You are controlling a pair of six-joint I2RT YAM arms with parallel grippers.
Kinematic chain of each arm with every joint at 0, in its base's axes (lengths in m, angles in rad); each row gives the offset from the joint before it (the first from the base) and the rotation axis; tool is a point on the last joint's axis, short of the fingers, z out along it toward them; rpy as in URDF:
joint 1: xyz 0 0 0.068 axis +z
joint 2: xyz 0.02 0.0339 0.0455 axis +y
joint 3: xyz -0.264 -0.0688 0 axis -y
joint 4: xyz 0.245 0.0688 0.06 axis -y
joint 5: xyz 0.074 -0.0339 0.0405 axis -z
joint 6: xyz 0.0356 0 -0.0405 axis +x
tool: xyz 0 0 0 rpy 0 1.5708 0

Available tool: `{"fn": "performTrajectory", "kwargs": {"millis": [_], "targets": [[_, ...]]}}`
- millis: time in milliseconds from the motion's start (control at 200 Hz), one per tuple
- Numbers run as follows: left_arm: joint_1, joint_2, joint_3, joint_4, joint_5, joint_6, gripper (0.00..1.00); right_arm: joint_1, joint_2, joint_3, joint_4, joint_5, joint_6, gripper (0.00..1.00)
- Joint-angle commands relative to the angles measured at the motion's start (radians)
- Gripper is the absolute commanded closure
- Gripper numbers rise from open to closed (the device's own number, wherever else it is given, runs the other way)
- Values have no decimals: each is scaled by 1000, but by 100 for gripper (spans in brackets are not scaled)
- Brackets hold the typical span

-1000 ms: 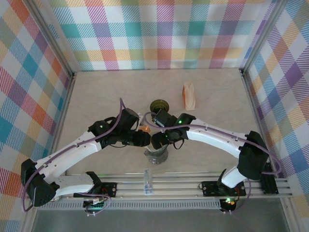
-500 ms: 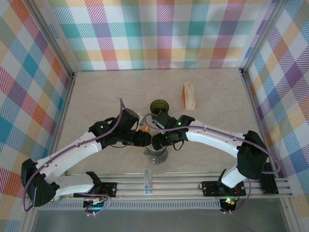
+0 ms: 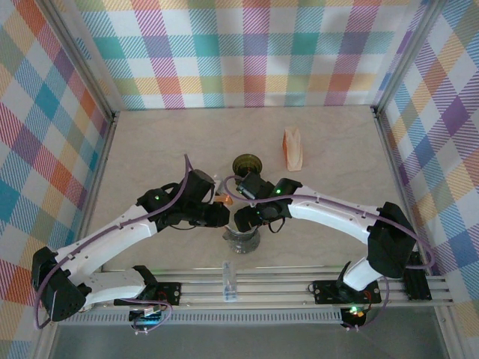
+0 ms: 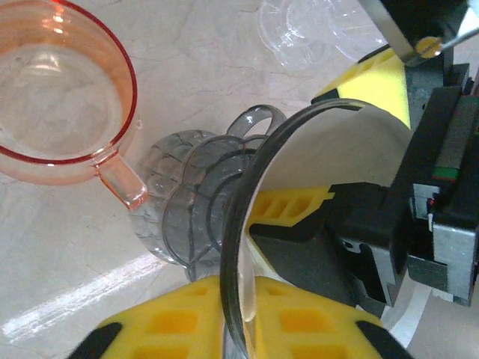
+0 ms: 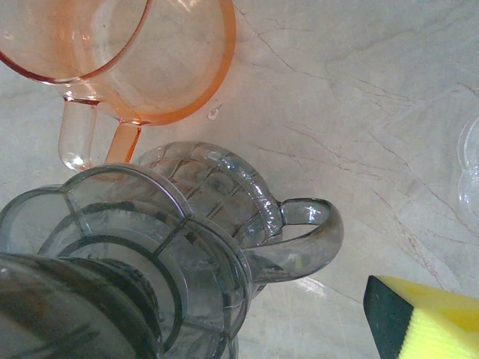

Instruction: Place the coffee filter in the dripper

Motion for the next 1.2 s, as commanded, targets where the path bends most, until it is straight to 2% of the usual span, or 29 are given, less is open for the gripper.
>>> {"fn": "performTrajectory", "kwargs": {"millis": [0,75,160,305,360,460,545,610,715,770,930,1070,1195], "targets": [[6,-20,-20,-14,20,0,88,-1,4,-23,17,15,15,13],[5,-28,-18,-20,11,-4,80,-2,6,-22,18,15,15,13],[6,-40,-18,-21,5,-9,65,0,8,-22,18,16,15,13],[6,-46,-16,-18,5,-13,61,-1,10,-20,21,14,16,13],[5,-40,-20,-16,5,-14,62,-1,11,-18,23,15,17,13],[6,-27,-24,-6,16,-10,75,-1,14,-18,26,14,19,13],[5,-23,-27,3,26,-9,83,-1,17,-18,28,12,20,13],[5,-23,-24,-1,23,-7,82,-1,16,-20,28,10,21,13],[6,-30,-21,-6,9,-7,68,-1,15,-22,29,10,22,13],[5,-35,-22,-2,7,-9,66,-2,14,-23,29,10,22,13],[6,-21,-33,8,26,-5,80,-1,16,-26,29,12,22,13],[6,-21,-40,17,42,-7,87,-1,15,-26,28,14,25,13],[6,-28,-40,23,49,-4,88,-1,10,-22,28,14,27,13]]}}
